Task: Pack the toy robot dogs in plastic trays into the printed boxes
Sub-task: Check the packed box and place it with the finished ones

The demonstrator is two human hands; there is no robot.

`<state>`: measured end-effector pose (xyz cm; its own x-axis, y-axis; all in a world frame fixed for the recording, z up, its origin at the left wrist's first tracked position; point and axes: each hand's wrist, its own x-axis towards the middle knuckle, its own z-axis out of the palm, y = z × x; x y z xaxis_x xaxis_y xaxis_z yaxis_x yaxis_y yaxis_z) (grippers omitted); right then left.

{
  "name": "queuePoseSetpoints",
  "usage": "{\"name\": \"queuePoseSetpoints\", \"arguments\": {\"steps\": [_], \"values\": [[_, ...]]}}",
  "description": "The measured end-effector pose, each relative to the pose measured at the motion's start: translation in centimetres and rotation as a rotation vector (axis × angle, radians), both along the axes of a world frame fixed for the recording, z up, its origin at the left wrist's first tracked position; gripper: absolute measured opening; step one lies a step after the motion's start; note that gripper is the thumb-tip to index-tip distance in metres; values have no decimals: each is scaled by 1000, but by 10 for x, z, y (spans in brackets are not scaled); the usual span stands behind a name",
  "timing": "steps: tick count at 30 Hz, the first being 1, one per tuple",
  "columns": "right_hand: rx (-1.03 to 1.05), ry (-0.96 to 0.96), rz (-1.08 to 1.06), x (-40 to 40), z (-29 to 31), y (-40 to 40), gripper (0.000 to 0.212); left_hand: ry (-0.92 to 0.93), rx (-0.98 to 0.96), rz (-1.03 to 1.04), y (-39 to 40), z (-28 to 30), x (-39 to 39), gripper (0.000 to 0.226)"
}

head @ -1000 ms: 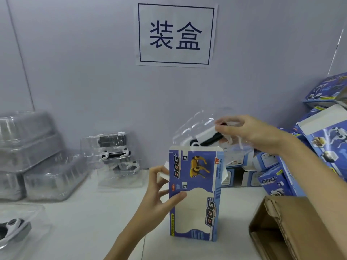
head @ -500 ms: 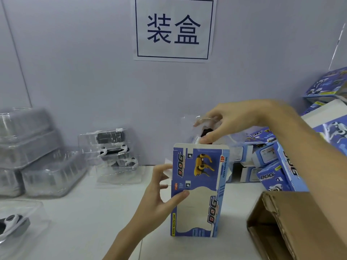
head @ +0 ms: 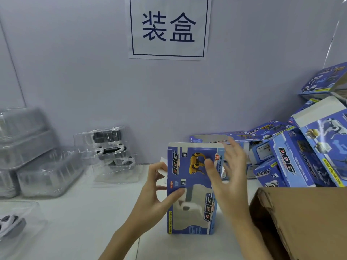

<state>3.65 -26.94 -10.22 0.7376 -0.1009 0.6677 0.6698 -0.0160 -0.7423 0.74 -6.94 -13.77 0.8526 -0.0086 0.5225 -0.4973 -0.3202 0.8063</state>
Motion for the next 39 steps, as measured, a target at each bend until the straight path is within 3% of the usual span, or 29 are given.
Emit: {"name": "queuePoseSetpoints", "arguments": {"steps": [2,8,11,15,17,20,23,30,37,39], "values": [[-43,65,17,-4,-23,5,69,7,-7,-9,-1,1,-1,59],[-80,162,49,-5,-35,7,66,27,5,-7,-3,3,-4,70],[-84,193,83,-5,-35,3,66,41,9,-22,-6,8,-7,60],[-83,174,101,-9,-27,2,43,40,41,-53,-5,12,-10,48],[-93,166,87,-10,-23,2,43,31,78,-30,-5,13,-11,47],[-113,153,46,-9,-19,3,39,26,106,7,-7,15,-9,47],[-93,164,39,-6,-25,6,22,27,57,41,-11,14,-4,54],[-18,136,16,-8,-38,9,45,70,-42,38,-13,10,-2,51],[-29,127,-61,-10,-44,9,13,155,-150,-88,-1,5,-11,60],[-39,102,-76,-9,-44,10,18,145,-161,-66,-3,3,-11,56]]}}
